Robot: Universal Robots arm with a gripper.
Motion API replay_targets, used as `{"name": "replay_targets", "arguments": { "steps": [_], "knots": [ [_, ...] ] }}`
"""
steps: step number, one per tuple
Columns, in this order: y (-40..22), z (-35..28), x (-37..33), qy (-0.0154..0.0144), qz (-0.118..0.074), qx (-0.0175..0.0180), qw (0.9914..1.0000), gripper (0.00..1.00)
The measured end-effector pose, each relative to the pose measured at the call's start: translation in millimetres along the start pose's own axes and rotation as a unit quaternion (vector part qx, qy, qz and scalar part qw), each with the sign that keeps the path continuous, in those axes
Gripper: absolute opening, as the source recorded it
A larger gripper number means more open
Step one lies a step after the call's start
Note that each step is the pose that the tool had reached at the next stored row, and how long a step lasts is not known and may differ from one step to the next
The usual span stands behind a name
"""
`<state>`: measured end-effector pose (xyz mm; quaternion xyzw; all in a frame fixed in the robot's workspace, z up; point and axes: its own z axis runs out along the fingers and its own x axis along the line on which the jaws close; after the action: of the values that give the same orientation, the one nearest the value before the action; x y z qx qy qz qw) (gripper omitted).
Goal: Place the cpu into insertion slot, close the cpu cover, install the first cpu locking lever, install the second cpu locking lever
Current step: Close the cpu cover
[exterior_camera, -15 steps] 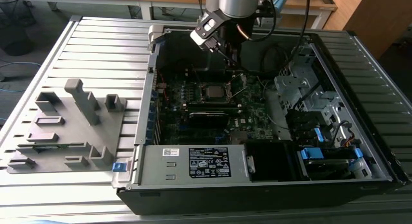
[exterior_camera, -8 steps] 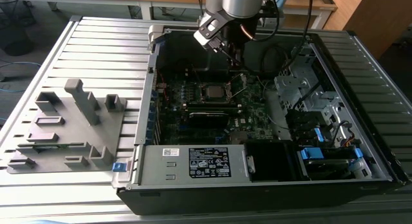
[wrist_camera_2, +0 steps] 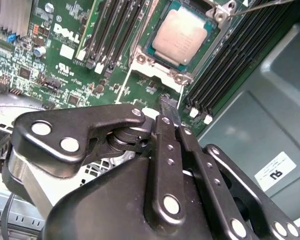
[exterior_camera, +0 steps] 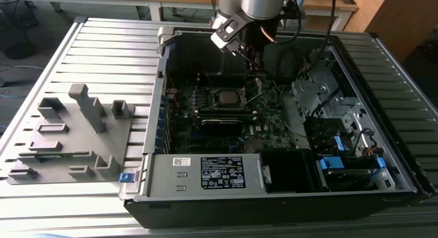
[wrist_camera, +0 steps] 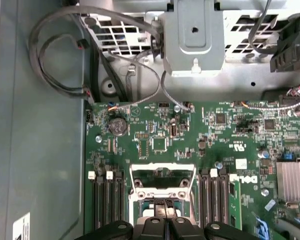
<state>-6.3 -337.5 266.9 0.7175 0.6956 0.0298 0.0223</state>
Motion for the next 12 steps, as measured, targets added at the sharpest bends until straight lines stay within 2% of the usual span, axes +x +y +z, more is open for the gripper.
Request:
{"name": "replay_targets", "arguments": {
  "steps": [5, 12],
  "knots": [
    [10.7, 0.9, 0.3, -0.0001, 0.0, 0.0, 1.0, 0.11],
    [29.5, 3.0, 0.9, 0.0, 0.0, 0.0, 1.0, 0.11]
  ]
}}
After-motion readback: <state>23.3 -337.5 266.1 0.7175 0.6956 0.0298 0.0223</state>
